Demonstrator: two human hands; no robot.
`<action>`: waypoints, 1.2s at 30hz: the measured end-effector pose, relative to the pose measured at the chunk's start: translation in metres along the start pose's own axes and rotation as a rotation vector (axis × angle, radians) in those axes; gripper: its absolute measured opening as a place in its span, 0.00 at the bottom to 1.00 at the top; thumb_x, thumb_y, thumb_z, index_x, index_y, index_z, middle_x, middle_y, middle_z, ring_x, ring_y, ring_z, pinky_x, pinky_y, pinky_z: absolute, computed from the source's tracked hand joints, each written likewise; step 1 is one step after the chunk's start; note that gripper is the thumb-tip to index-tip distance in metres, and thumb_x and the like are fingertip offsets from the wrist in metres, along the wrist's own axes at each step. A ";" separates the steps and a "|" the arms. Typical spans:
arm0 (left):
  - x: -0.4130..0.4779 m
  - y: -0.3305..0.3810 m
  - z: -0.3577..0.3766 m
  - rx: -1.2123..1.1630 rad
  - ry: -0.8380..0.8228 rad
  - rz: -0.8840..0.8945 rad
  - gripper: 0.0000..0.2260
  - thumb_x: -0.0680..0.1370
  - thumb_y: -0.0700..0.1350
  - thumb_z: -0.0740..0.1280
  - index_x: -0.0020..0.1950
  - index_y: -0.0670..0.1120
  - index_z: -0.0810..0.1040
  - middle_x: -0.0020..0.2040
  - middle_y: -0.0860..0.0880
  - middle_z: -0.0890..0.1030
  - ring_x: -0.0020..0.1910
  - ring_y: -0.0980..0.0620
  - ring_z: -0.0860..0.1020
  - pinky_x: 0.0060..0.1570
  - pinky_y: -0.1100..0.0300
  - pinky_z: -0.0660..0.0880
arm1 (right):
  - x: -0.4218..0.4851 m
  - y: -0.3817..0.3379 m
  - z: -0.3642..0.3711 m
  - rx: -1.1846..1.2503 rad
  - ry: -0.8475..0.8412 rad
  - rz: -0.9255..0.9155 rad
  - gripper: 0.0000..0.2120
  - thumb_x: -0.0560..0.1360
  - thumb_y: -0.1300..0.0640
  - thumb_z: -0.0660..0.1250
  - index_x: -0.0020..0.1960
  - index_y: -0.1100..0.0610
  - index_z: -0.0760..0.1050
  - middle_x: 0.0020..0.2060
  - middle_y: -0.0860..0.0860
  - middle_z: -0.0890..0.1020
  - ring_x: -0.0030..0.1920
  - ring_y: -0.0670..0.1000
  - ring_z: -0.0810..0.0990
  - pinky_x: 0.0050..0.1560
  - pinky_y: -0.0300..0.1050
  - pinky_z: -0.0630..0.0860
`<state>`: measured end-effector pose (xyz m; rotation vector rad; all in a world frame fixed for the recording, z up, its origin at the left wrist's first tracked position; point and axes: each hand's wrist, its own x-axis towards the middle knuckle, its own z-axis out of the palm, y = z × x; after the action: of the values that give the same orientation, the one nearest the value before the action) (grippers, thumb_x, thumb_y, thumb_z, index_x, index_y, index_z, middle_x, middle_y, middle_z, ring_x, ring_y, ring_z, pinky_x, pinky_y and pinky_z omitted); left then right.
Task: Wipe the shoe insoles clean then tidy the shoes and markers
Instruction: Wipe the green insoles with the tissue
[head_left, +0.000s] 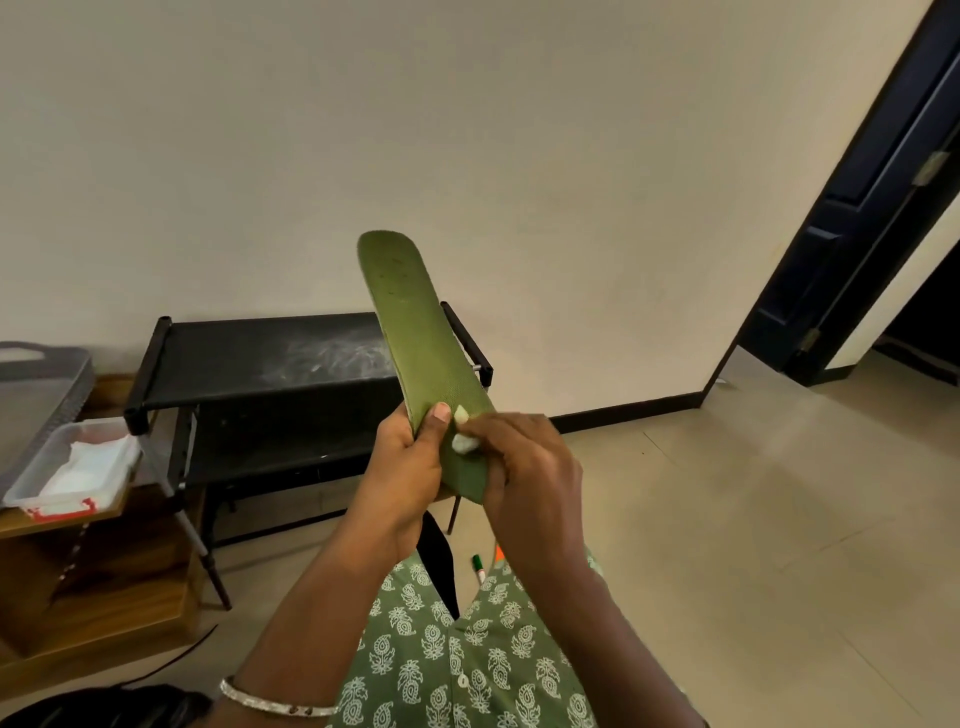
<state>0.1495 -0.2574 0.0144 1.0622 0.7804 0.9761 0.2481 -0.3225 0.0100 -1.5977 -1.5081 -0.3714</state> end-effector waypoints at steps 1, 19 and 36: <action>-0.001 -0.001 0.001 -0.001 0.000 0.001 0.09 0.85 0.47 0.59 0.60 0.50 0.77 0.49 0.49 0.86 0.44 0.54 0.85 0.34 0.58 0.80 | 0.005 0.005 0.000 -0.009 -0.005 0.034 0.11 0.75 0.64 0.65 0.50 0.56 0.84 0.47 0.48 0.85 0.47 0.48 0.80 0.47 0.42 0.78; -0.001 0.002 0.003 -0.027 0.005 -0.009 0.10 0.85 0.47 0.59 0.63 0.48 0.77 0.54 0.46 0.85 0.53 0.47 0.84 0.43 0.52 0.82 | 0.012 0.006 -0.007 -0.003 -0.035 0.017 0.14 0.72 0.68 0.69 0.53 0.56 0.85 0.49 0.50 0.86 0.50 0.49 0.82 0.51 0.44 0.79; 0.000 0.007 -0.004 -0.065 0.023 -0.020 0.10 0.85 0.47 0.59 0.62 0.49 0.76 0.48 0.53 0.87 0.48 0.53 0.85 0.50 0.45 0.82 | -0.001 0.007 -0.034 0.125 0.065 0.073 0.13 0.71 0.67 0.75 0.52 0.54 0.86 0.48 0.45 0.86 0.48 0.41 0.83 0.51 0.36 0.78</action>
<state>0.1442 -0.2552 0.0197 0.9870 0.7717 0.9922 0.2656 -0.3476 0.0259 -1.5237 -1.3924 -0.2795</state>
